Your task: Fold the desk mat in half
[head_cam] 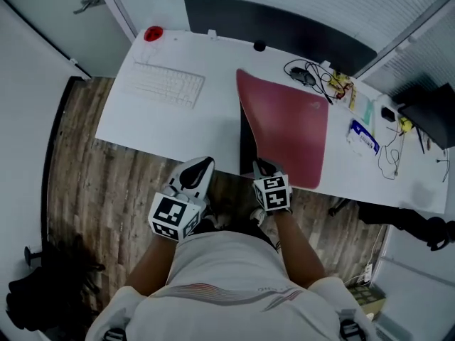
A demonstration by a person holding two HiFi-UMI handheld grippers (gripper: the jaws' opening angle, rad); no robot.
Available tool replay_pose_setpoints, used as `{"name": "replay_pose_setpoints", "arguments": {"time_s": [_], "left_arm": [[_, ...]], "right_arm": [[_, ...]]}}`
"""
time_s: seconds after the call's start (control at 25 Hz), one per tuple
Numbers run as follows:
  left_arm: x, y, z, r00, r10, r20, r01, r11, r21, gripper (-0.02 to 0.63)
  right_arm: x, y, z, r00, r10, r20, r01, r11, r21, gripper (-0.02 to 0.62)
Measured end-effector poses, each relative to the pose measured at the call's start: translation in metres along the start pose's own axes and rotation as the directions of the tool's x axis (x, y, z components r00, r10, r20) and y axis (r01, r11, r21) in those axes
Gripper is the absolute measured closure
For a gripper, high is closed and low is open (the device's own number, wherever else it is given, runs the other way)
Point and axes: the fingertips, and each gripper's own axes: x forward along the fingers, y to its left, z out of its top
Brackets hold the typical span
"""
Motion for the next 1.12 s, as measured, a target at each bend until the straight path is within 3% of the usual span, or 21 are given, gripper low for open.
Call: {"name": "replay_pose_setpoints", "arguments": {"time_s": [0.24, 0.4, 0.72, 0.92, 1.0, 1.12], "left_arm": [[0.031, -0.042, 0.026, 1.0, -0.022, 0.02, 0.021, 0.999, 0.048, 0.591], [0.052, -0.081, 0.038, 0.997, -0.059, 0.04, 0.057, 0.997, 0.043, 0.591], [0.077, -0.135, 0.042, 0.995, -0.084, 0.048, 0.08, 0.995, 0.065, 0.591], [0.076, -0.145, 0.039, 0.996, -0.075, 0.04, 0.073, 0.995, 0.064, 0.591], [0.076, -0.145, 0.04, 0.997, -0.073, 0.038, 0.071, 0.995, 0.066, 0.591], [0.075, -0.142, 0.042, 0.996, -0.078, 0.04, 0.075, 0.995, 0.071, 0.591]], "right_arm": [[-0.048, -0.077, -0.027, 0.994, -0.097, 0.055, 0.09, 0.988, 0.125, 0.525], [-0.08, -0.113, -0.049, 0.991, -0.116, 0.06, 0.107, 0.984, 0.144, 0.523], [-0.103, -0.188, -0.121, 0.987, -0.16, -0.025, 0.161, 0.951, 0.263, 0.523], [-0.104, -0.207, -0.15, 0.987, -0.142, -0.075, 0.158, 0.94, 0.302, 0.505], [-0.103, -0.204, -0.15, 0.99, -0.123, -0.066, 0.137, 0.95, 0.28, 0.464], [-0.112, -0.204, -0.139, 0.984, -0.171, -0.043, 0.176, 0.957, 0.232, 0.422]]}}
